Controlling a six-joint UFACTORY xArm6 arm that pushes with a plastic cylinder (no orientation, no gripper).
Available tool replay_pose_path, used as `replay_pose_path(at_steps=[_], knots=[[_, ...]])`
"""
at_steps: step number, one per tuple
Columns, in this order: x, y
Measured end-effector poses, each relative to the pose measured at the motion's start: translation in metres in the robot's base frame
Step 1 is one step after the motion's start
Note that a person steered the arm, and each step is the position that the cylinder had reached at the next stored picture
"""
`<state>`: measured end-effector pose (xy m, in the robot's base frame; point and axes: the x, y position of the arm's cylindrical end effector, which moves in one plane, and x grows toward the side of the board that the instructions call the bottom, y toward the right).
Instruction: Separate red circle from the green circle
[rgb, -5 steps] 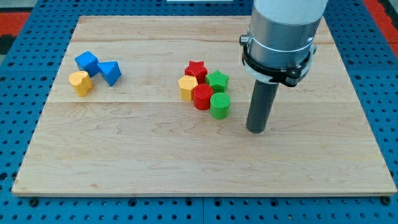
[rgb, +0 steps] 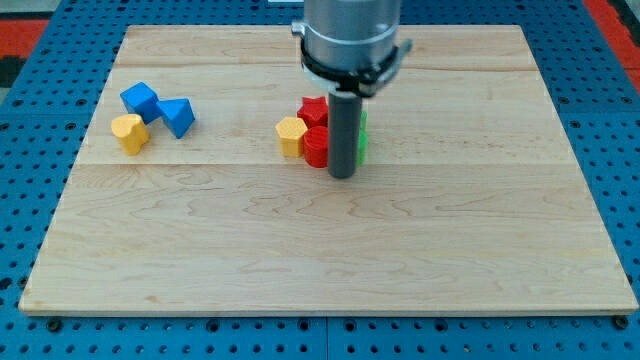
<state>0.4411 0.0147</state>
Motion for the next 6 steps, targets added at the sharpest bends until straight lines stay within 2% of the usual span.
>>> replay_pose_path(at_steps=[1,3,6], knots=[[-0.016,-0.001],[-0.018,-0.001],[-0.013,-0.032]])
